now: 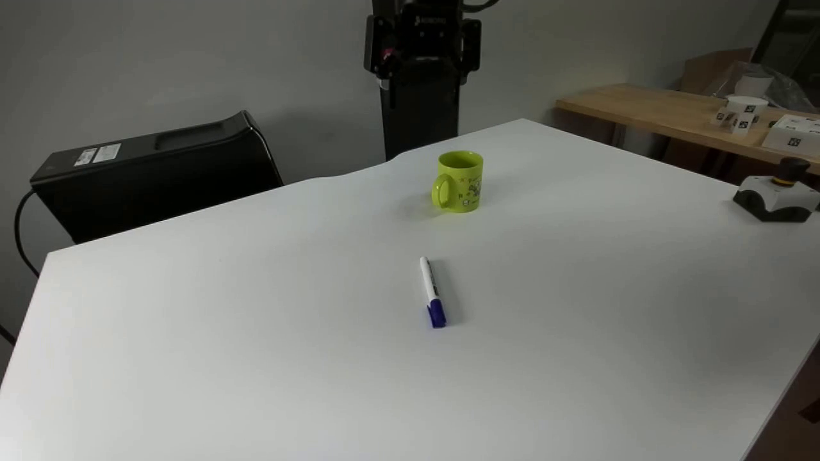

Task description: Put the marker on the table

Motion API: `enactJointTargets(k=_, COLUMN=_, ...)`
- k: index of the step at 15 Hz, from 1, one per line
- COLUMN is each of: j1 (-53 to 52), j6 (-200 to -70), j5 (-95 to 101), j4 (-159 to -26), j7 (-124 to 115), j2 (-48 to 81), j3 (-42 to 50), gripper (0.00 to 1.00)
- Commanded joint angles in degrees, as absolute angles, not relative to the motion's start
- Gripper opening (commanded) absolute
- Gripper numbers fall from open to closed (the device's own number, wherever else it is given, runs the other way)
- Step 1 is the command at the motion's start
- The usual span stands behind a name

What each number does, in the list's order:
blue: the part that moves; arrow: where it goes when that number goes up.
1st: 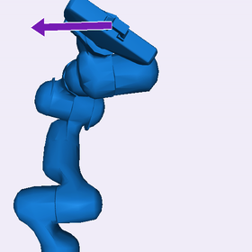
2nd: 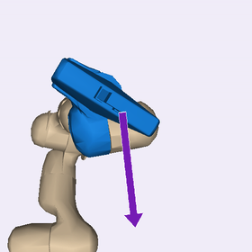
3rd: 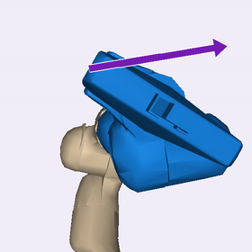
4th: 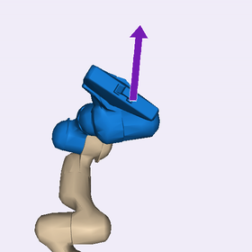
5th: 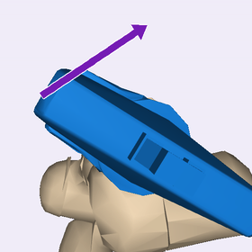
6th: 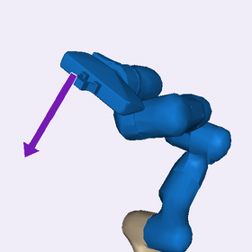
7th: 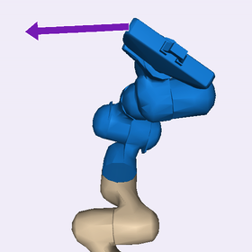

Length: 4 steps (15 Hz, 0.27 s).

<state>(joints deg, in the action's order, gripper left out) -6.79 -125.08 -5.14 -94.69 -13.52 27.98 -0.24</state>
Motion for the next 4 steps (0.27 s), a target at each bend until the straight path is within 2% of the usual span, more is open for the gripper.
enactJointTargets(k=1, j1=-6.4, j6=-124.9, j5=-4.9, j4=-94.6, j7=-13.7, j2=27.9, j3=-0.7, gripper=1.0)
enactJointTargets(k=4, j1=-6.4, j6=-124.9, j5=-4.9, j4=-94.9, j7=-13.7, j2=27.9, j3=-0.7, gripper=1.0)
